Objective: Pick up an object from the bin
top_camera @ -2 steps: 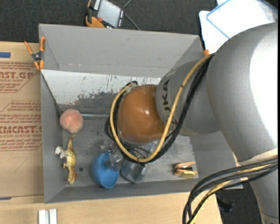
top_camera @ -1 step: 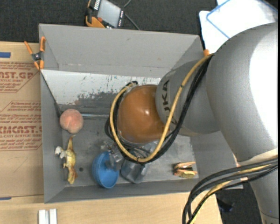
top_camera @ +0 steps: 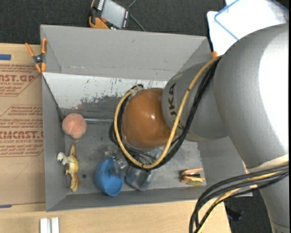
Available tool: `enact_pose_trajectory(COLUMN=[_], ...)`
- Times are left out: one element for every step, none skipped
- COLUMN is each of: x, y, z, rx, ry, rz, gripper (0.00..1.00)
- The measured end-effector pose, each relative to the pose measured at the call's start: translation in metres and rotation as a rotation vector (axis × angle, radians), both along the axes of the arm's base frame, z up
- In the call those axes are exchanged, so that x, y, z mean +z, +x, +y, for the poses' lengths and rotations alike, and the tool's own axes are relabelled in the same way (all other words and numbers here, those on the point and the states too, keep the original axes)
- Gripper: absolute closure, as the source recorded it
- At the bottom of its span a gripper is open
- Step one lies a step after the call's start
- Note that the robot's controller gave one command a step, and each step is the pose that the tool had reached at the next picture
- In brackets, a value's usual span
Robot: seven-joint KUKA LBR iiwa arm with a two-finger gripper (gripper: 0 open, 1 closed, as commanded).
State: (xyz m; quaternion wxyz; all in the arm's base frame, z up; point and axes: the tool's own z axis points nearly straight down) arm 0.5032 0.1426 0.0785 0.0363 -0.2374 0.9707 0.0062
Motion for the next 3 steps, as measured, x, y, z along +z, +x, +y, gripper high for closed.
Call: enact_pose_trajectory(x=[0.0000, 0.0000, -0.0001], y=[0.0000, 0.0000, 0.0000], z=[0.0000, 0.0000, 0.0000], rx=[0.000, 0.000, 0.000], ry=[0.000, 0.000, 0.000], rz=[0.000, 0.000, 0.000], gripper=[1.00, 1.00, 1.00])
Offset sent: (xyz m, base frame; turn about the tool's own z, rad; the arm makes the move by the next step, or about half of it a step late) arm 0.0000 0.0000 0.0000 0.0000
